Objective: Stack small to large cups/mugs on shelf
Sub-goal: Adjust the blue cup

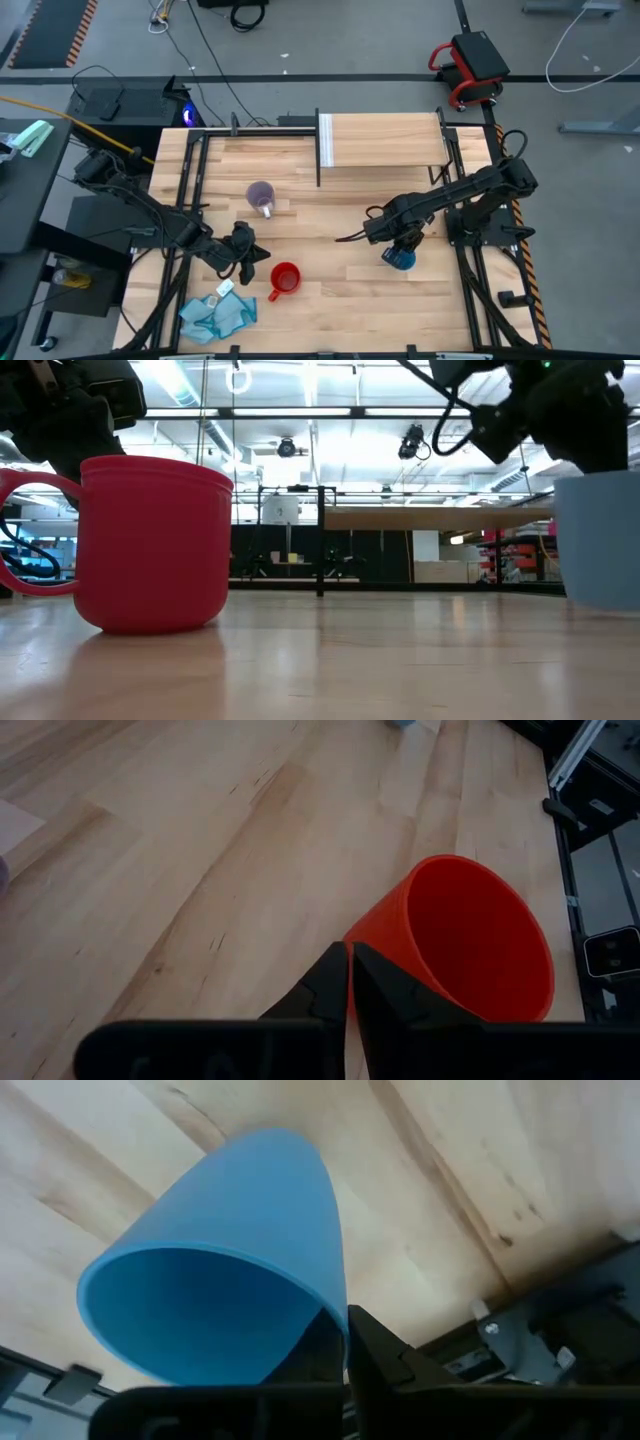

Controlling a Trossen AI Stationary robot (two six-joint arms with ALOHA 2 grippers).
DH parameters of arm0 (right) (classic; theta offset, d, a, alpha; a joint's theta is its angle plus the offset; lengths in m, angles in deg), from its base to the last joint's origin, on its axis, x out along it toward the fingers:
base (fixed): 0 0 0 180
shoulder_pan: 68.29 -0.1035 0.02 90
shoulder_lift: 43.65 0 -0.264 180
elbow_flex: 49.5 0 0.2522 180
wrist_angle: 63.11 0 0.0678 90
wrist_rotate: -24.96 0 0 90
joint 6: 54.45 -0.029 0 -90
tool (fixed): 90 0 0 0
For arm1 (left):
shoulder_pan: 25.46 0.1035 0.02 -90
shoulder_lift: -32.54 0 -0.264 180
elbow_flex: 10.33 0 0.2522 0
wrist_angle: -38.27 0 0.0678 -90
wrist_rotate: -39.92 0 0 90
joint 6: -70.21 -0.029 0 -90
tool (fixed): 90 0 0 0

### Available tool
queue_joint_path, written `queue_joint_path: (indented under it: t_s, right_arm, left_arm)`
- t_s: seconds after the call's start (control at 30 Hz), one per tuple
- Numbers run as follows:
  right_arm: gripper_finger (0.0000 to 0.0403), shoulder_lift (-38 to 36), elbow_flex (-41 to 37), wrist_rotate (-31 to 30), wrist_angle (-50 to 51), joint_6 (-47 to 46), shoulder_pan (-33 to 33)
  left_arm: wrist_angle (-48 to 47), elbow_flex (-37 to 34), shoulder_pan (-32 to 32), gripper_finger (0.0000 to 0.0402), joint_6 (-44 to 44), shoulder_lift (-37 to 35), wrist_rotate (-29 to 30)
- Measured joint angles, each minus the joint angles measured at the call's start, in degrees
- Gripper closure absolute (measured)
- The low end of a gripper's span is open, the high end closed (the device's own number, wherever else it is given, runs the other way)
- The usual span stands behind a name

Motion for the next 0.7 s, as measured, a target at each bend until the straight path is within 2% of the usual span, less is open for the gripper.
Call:
queue_joint_path:
  t_s: [0.27, 0.7]
  right_arm:
    - [0.0396, 0.0, -1.7, 0.4, -0.8, 0.4, 0.0]
    - [0.0335, 0.0, -1.7, -0.1, -2.2, -1.0, 0.0]
  left_arm:
    - [0.0, 0.0, 0.0, 0.0375, 0.0, 0.0, 0.0]
    - [0.0, 0.0, 0.0, 0.0366, 0.0, 0.0, 0.0]
